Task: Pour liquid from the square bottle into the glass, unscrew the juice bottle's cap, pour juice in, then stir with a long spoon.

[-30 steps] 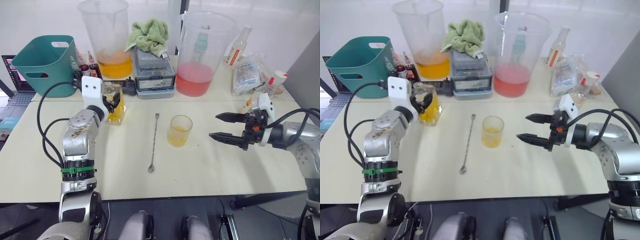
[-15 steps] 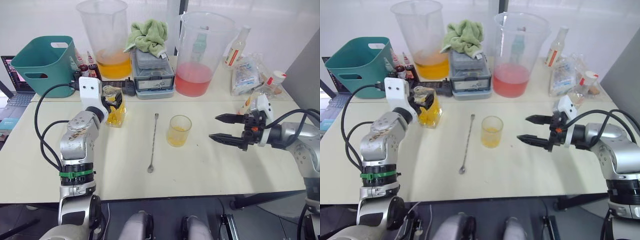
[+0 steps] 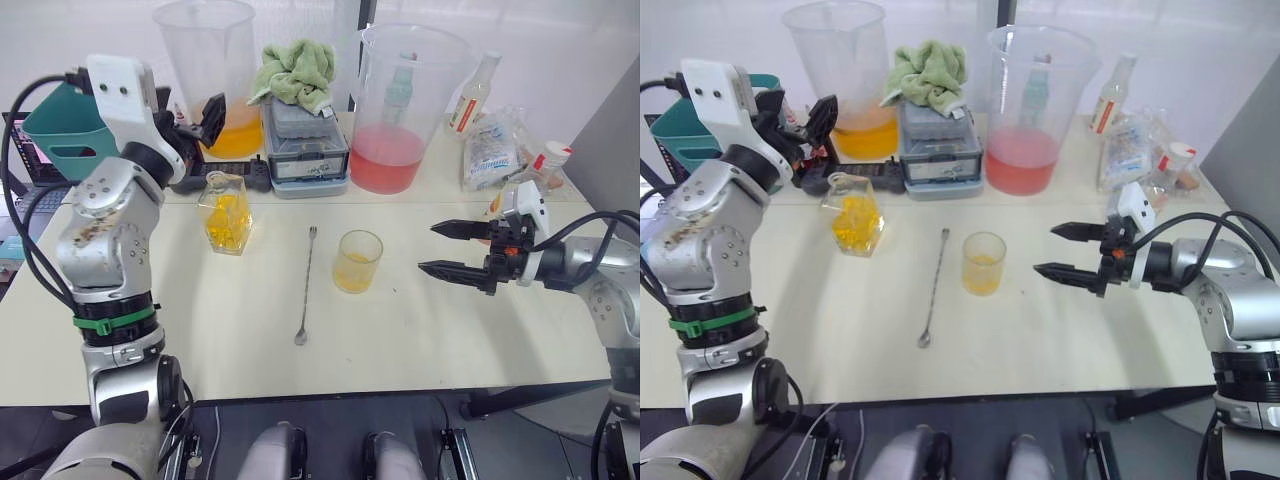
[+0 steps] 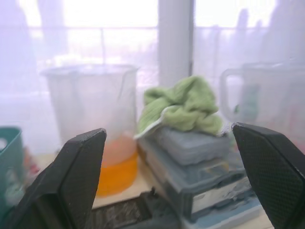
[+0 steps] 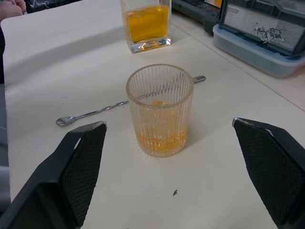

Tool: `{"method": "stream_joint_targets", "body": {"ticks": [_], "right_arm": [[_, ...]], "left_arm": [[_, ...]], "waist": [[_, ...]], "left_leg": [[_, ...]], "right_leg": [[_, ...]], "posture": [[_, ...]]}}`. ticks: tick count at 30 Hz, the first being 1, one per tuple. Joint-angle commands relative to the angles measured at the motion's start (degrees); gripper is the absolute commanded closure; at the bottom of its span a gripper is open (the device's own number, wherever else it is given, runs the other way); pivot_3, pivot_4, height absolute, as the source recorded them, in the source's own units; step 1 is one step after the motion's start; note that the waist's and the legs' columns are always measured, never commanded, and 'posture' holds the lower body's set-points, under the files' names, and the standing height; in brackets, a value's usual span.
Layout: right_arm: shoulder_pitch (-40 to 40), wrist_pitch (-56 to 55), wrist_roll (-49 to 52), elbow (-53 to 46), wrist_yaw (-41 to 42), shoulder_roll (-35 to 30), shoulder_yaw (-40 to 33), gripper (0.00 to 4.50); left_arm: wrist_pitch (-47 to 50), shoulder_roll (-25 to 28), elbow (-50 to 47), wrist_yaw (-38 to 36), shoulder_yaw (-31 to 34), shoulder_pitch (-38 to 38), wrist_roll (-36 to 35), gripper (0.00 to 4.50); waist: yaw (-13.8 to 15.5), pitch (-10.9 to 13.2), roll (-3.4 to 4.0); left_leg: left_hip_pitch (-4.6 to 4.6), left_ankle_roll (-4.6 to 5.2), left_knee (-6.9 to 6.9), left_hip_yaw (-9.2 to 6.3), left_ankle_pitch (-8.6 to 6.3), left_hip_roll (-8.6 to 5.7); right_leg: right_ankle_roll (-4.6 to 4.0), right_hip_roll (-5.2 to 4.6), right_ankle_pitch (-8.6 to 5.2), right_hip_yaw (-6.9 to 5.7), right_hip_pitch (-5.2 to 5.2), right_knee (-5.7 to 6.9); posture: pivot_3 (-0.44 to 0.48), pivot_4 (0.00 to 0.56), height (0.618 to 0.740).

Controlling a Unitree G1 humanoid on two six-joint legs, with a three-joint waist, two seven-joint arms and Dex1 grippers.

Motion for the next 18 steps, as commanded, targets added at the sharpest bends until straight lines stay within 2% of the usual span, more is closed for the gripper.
{"method": "stream_joint_targets", "body": {"ticks": [1, 3, 6, 8, 13, 18], "right_arm": [[-1.2, -0.6, 1.2, -0.5, 0.0, 0.1, -1.8, 0.0], [-1.4, 0.0, 2.1, -0.6, 0.0, 0.3, -2.4, 0.0], [0.4, -0.4, 2.9, -1.6, -0.2, 0.1, -4.2, 0.0], [2.0, -0.5, 3.7, -2.7, -1.0, 0.4, -5.7, 0.0], [9.5, -2.4, 3.3, -5.6, -4.9, 1.3, -11.0, 0.0], [19.5, -4.5, 3.8, -8.8, -9.0, 2.9, -18.2, 0.0]], "left_arm": [[3.8, 2.6, -3.6, -4.0, 0.0, -1.6, -5.4, 0.03], [6.9, 4.6, -6.4, -8.3, -0.4, -0.6, -9.9, 0.03], [10.8, 12.6, -13.2, -19.0, -2.1, 8.4, -15.0, 0.03], [11.1, 15.9, -15.1, -21.3, -2.6, 12.6, -15.8, 0.03], [7.3, 18.2, -17.2, -25.2, -0.1, 24.9, -16.4, 0.03], [1.0, 19.3, -11.4, -33.1, 3.3, 35.0, -16.8, 0.03]], "waist": [[0.0, 0.0, 0.0], [-0.1, 0.0, 0.0], [-0.9, 0.0, 0.06], [-1.1, 0.0, 0.06], [-1.1, 0.0, 0.07], [-1.0, 0.0, 0.09]], "left_leg": [[0.0, 0.0, 0.0, 0.0, 0.0, 0.0], [0.01, 0.0, 0.0, 0.0, 0.0, 0.0], [0.01, -0.01, -0.05, 0.04, 0.0, 0.02], [0.21, -0.02, -0.2, 0.08, 0.0, 0.02], [0.23, -0.36, -0.23, 0.07, -0.1, 0.06], [0.23, -0.51, -0.25, 0.14, -0.18, 0.08]], "right_leg": [[0.0, 0.0, 0.0, 0.0, 0.0, 0.0], [0.0, 0.01, 0.0, 0.0, 0.0, 0.01], [0.0, 0.03, 0.0, 0.02, -0.02, 0.01], [0.0, 0.02, -0.01, 0.06, 0.05, 0.02], [-0.03, 0.05, -0.03, 0.06, 0.06, -0.07], [-0.08, 0.05, -0.07, 0.06, 0.02, -0.08]], "posture": [[0.0, 0.15, 0.74], [0.0, 0.15, 0.74], [0.0, 0.15, 0.74], [0.0, 0.15, 0.74], [0.0, 0.15, 0.74], [0.0, 0.15, 0.74]]}}
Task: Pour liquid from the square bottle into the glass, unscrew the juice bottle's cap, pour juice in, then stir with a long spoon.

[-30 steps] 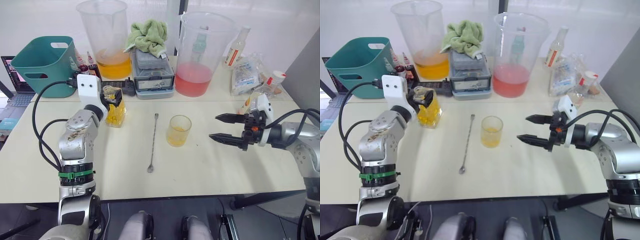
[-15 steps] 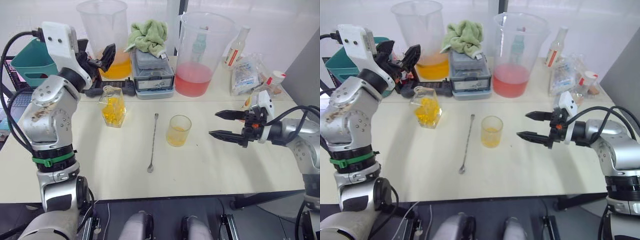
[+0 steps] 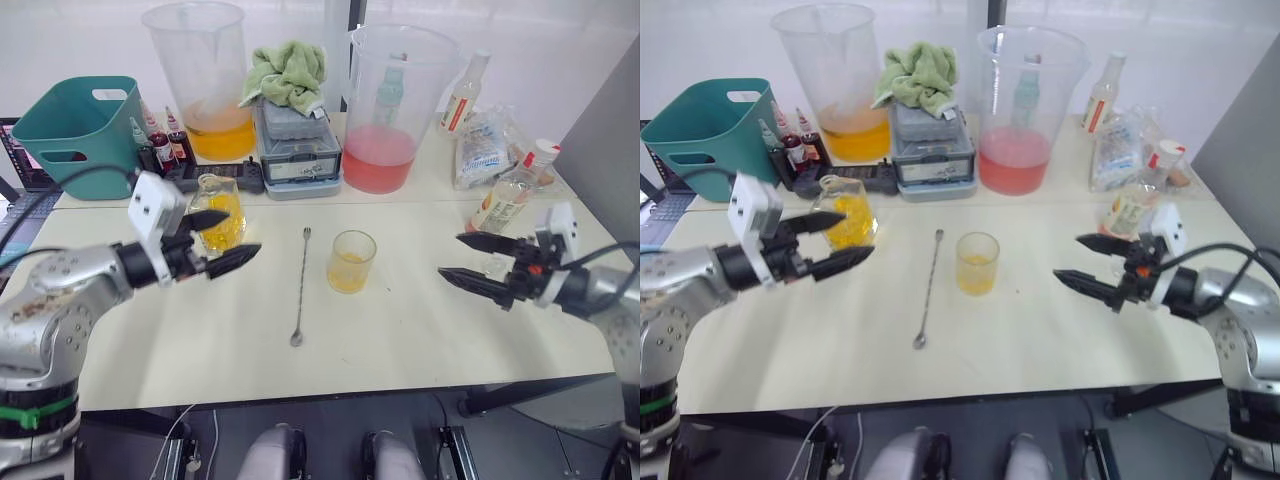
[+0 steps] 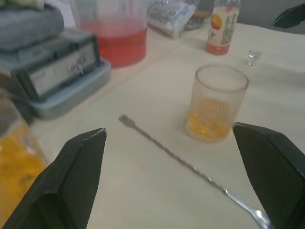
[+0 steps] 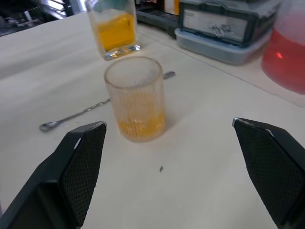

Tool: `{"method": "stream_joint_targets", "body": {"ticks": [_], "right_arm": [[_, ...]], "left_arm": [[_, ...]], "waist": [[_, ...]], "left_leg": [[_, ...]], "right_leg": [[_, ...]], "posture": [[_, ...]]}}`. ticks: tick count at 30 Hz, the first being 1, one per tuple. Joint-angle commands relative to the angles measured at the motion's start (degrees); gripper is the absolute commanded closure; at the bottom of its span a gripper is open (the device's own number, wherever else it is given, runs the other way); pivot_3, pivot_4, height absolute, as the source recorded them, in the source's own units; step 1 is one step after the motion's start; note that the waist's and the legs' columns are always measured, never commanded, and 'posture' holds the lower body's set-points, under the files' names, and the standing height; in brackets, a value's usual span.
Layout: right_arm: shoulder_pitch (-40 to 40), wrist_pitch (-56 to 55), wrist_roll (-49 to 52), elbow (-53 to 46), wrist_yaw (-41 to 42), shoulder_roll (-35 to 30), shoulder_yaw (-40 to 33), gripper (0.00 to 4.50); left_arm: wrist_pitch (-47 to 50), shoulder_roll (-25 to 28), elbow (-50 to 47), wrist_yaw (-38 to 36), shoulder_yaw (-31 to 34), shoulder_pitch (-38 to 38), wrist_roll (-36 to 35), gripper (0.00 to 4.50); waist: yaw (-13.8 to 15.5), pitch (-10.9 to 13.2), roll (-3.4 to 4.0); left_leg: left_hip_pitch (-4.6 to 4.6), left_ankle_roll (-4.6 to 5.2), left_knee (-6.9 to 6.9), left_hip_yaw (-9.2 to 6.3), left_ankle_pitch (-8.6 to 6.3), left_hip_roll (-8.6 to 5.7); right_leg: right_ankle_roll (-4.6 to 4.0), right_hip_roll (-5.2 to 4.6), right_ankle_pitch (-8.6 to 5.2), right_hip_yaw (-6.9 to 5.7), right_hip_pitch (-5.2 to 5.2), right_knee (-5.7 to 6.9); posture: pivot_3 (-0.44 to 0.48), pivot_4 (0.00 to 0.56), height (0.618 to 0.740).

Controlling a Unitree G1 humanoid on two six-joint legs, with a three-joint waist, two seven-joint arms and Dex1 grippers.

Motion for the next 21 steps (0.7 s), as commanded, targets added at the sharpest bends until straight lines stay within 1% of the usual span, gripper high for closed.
{"method": "stream_joint_targets", "body": {"ticks": [1, 3, 6, 8, 9, 11, 12, 16, 18, 21], "right_arm": [[5.8, -2.4, 1.0, -3.4, -3.0, 1.1, -7.8, 0.0], [9.8, -3.8, 1.3, -3.1, -5.1, 3.2, -11.8, 0.0], [13.9, -7.2, 0.1, -2.1, -6.4, 5.0, -15.0, 0.0], [16.6, -9.7, -1.0, 0.0, -8.0, 6.7, -17.0, 0.0], [17.7, -10.5, -1.4, 1.0, -8.5, 7.2, -17.6, 0.0], [19.6, -12.1, -2.0, 1.6, -9.0, 8.4, -17.6, 0.0], [20.1, -12.8, -2.2, 1.9, -9.4, 8.7, -17.4, 0.0], [21.1, -15.1, -3.1, 2.7, -9.8, 9.5, -16.5, 0.0], [20.4, -15.2, -3.1, 3.2, -10.6, 9.7, -16.0, 0.0], [17.8, -14.6, -2.7, 3.5, -11.9, 9.2, -14.8, 0.0]], "left_arm": [[-3.2, 1.6, 3.0, -5.4, 3.9, 4.8, -1.8, 0.03], [-3.7, 0.4, 4.2, -6.8, 5.2, 8.8, -3.2, 0.03], [-8.2, -0.4, 5.3, -8.9, 5.7, 13.5, -1.8, 0.03], [-10.8, -2.5, 8.2, -8.9, 7.4, 15.8, -1.8, 0.03], [-11.8, -3.5, 9.6, -8.6, 8.1, 16.5, -2.0, 0.03], [-16.8, -4.1, 11.0, -9.9, 7.1, 19.6, 1.4, 0.03], [-17.5, -4.3, 10.9, -9.9, 7.0, 20.3, 1.4, 0.03], [-17.4, -4.4, 11.0, -9.0, 6.9, 19.6, 0.3, 0.03], [-15.7, -3.8, 10.7, -9.3, 6.1, 18.4, -0.8, 0.03], [-12.4, -2.8, 7.7, -9.5, 5.0, 15.7, -3.8, 0.03]], "waist": [[0.0, 0.0, 0.02], [0.1, 0.0, 0.04], [0.0, 0.0, 0.04], [0.1, 0.0, 0.07], [0.1, -0.1, 0.1], [0.1, -0.1, 0.12], [0.0, -0.1, 0.13], [0.1, -0.1, 0.16], [0.3, -0.1, 0.17], [0.3, -0.1, 0.18]], "left_leg": [[0.01, -0.01, -0.02, -0.01, -0.01, 0.01], [0.05, -0.03, -0.05, 0.0, -0.02, 0.01], [0.06, -0.05, -0.05, 0.0, -0.03, 0.01], [0.07, -0.08, -0.05, 0.0, -0.03, 0.03], [0.1, -0.1, -0.07, 0.0, -0.03, 0.05], [0.18, -0.11, -0.1, -0.02, -0.04, 0.06], [0.19, -0.11, -0.11, 0.01, -0.05, 0.07], [0.19, -0.12, -0.14, 0.02, -0.05, 0.1], [0.2, -0.12, -0.13, -0.01, -0.05, 0.09], [0.2, -0.12, -0.12, 0.0, -0.06, 0.08]], "right_leg": [[-0.01, -0.01, 0.0, 0.0, 0.01, 0.01], [-0.02, -0.01, -0.01, 0.0, 0.02, -0.01], [-0.02, -0.03, -0.02, 0.01, -0.02, -0.04], [-0.07, -0.04, -0.06, 0.01, -0.08, -0.05], [-0.08, -0.04, -0.07, 0.01, -0.1, -0.1], [-0.1, -0.06, -0.14, 0.02, -0.09, -0.11], [-0.12, -0.07, -0.15, 0.04, -0.1, -0.11], [-0.14, -0.15, -0.16, 0.08, -0.15, -0.08], [-0.14, -0.17, -0.16, 0.07, -0.13, -0.07], [-0.14, -0.18, -0.16, 0.09, -0.14, -0.06]], "posture": [[0.0, 0.15, 0.74], [0.0, 0.15, 0.74], [0.0, 0.15, 0.74], [0.0, 0.15, 0.74], [0.0, 0.15, 0.74], [0.0, 0.15, 0.74], [0.0, 0.15, 0.74], [0.0, 0.15, 0.74], [0.0, 0.15, 0.74], [0.0, 0.15, 0.74]]}}
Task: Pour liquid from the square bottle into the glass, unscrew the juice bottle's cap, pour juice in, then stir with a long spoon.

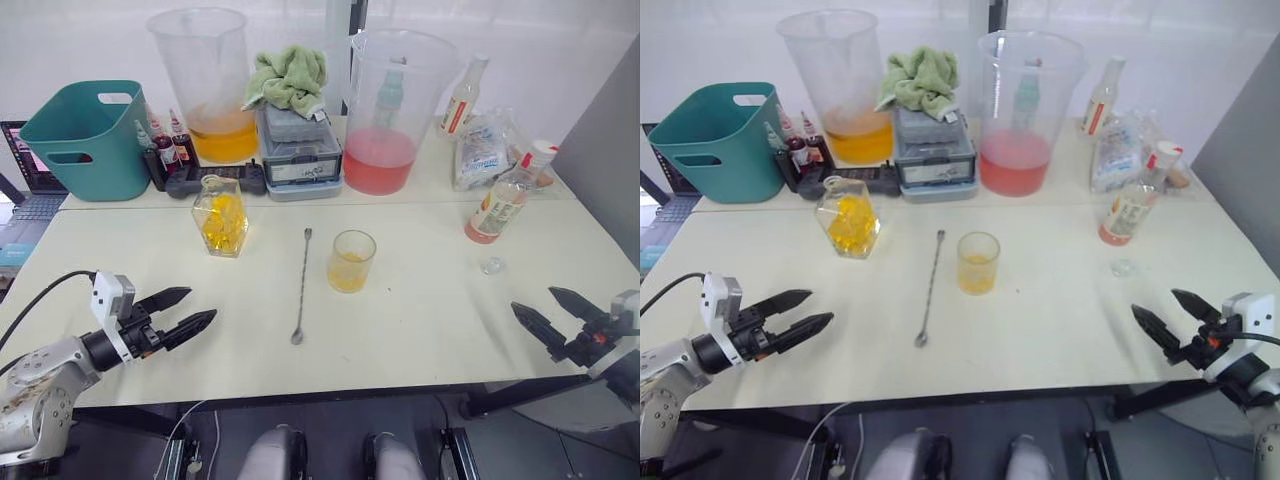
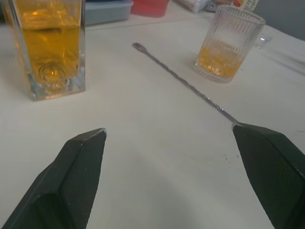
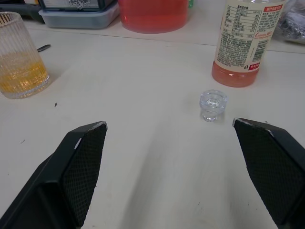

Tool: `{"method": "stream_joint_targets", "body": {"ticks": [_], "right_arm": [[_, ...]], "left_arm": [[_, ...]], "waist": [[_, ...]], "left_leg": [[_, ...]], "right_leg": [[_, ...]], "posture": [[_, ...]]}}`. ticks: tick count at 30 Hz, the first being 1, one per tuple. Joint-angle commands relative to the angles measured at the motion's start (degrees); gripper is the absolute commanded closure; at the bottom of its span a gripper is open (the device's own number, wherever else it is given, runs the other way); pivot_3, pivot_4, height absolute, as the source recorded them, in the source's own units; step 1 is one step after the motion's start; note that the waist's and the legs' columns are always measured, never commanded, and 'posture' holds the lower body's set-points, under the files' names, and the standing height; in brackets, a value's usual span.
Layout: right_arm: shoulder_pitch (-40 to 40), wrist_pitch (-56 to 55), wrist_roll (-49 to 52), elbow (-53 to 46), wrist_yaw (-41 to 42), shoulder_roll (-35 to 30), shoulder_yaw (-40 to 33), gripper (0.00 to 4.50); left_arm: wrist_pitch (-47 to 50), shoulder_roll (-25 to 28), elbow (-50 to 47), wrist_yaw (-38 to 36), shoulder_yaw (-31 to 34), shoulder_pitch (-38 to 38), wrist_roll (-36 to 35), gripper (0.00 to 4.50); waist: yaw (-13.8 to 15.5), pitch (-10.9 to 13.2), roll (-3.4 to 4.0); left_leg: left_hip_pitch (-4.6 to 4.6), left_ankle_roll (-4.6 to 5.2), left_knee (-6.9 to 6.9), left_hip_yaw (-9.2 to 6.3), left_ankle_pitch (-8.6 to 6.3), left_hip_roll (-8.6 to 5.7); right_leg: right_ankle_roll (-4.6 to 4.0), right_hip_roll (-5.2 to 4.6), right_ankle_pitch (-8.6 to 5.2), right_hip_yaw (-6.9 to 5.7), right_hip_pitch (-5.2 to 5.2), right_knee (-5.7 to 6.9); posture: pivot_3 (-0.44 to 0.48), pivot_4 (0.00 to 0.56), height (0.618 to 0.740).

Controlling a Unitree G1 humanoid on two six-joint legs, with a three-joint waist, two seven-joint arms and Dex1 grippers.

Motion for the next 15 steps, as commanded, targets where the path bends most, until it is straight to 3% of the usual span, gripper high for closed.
{"method": "stream_joint_targets", "body": {"ticks": [1, 9, 15], "right_arm": [[-3.1, -0.4, 0.5, 0.0, -1.6, -0.7, 0.3, 0.0], [-19.7, 0.3, -1.8, 10.8, -2.0, -6.5, 5.0, 0.0], [-37.3, -2.7, -7.1, 26.2, -2.7, -9.2, 10.5, 0.0]], "left_arm": [[3.3, 1.9, -5.0, -0.3, -0.8, -3.3, -4.2, 0.03], [9.1, 1.0, -12.6, 5.6, -5.0, -12.4, -8.9, 0.03], [11.8, 0.8, -19.2, 8.7, -5.7, -12.2, -13.0, 0.03]], "waist": [[-0.1, 0.0, 0.0], [-0.5, 0.0, 0.05], [-1.1, 0.0, 0.08]], "left_leg": [[0.0, 0.0, 0.0, 0.0, 0.0, 0.0], [0.01, 0.03, 0.01, 0.0, 0.03, -0.02], [-0.01, 0.4, -0.03, 0.18, 0.24, 0.0]], "right_leg": [[0.0, 0.0, 0.0, 0.01, 0.0, 0.02], [0.0, 0.11, 0.01, 0.02, 0.18, 0.11], [0.0, 0.13, 0.0, 0.09, 0.12, 0.12]], "posture": [[0.0, 0.15, 0.74], [0.0, 0.15, 0.74], [0.0, 0.15, 0.74]]}}
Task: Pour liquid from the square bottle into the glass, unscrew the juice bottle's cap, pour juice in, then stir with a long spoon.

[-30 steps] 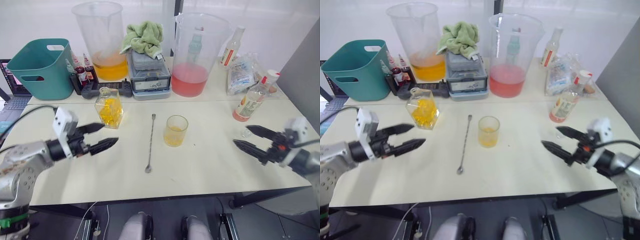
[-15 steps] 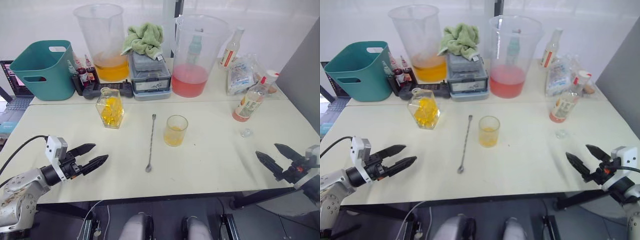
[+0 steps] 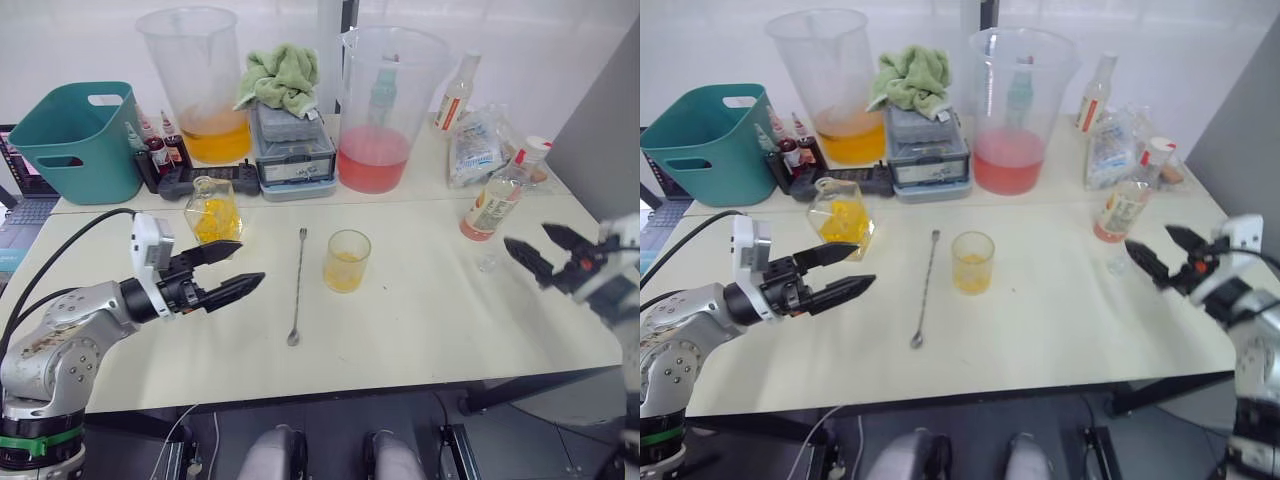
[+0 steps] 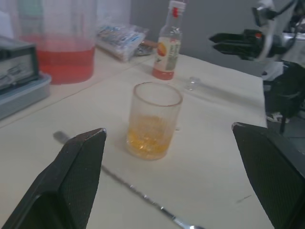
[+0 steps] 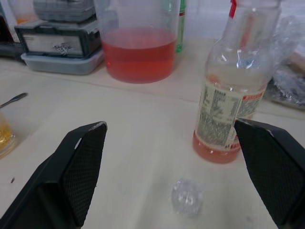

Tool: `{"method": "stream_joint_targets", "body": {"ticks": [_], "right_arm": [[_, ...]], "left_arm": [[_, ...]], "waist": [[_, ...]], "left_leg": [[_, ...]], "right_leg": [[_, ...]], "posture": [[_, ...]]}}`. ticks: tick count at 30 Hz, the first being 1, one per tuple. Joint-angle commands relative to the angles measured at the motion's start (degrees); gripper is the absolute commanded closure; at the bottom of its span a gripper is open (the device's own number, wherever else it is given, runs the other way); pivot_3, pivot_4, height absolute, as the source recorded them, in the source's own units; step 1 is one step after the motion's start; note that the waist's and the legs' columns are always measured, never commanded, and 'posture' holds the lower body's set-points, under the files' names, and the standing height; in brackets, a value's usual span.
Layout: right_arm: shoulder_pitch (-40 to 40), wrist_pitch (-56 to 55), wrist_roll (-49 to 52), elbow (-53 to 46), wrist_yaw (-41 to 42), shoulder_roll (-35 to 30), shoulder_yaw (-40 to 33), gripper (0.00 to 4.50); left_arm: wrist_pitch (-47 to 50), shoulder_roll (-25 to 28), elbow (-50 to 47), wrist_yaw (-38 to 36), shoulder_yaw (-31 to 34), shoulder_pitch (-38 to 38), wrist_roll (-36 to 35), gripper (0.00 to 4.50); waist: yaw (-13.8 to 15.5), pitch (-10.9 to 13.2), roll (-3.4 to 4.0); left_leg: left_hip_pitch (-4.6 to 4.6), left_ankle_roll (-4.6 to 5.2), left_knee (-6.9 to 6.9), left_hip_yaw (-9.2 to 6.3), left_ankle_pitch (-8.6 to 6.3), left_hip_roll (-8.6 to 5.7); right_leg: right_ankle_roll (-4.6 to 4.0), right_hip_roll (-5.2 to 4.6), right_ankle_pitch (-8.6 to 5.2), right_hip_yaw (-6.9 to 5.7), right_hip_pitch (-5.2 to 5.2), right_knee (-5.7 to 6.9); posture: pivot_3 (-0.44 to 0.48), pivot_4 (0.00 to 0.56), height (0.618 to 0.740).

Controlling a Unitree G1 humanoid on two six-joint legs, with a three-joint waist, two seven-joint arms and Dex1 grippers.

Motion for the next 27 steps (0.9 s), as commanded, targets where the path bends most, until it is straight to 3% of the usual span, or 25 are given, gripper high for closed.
{"method": "stream_joint_targets", "body": {"ticks": [1, 15, 25, 27], "right_arm": [[-7.9, -3.9, -3.3, 8.6, -1.1, -1.7, 1.5, 0.0], [-31.2, -17.8, -12.8, 40.8, -7.1, -0.8, 5.8, 0.0], [-37.6, -20.7, -14.6, 49.9, -6.4, 1.1, 6.6, 0.0], [-38.2, -21.7, -14.9, 50.7, -6.7, 1.8, 6.8, 0.52]], "left_arm": [[0.9, 0.5, -4.8, 1.8, 1.1, 1.2, -2.7, 0.03], [0.7, 0.5, -11.5, 7.9, 2.7, 6.9, -7.4, 0.03], [-0.2, 0.4, -12.9, 10.1, 3.2, 10.4, -7.5, 0.03], [-0.3, 0.4, -13.2, 10.1, 3.2, 10.8, -7.5, 0.0]], "waist": [[-0.1, 0.0, 0.0], [-0.3, 0.0, 0.02], [-0.8, 0.0, 0.03], [-0.9, 0.0, 0.03]], "left_leg": [[0.0, 0.02, -0.01, 0.0, 0.01, 0.0], [-0.02, -0.05, -0.04, 0.02, -0.01, -0.02], [-0.01, -0.03, -0.15, 0.02, 0.02, -0.03], [-0.01, -0.07, -0.18, 0.02, 0.03, -0.04]], "right_leg": [[0.0, 0.0, 0.0, 0.0, 0.0, 0.01], [0.0, 0.0, 0.0, 0.01, 0.02, -0.06], [0.0, 0.01, 0.0, 0.0, 0.01, -0.06], [0.0, 0.01, 0.0, 0.0, 0.01, -0.08]], "posture": [[0.0, 0.15, 0.74], [0.0, 0.15, 0.74], [0.0, 0.15, 0.74], [0.0, 0.15, 0.74]]}}
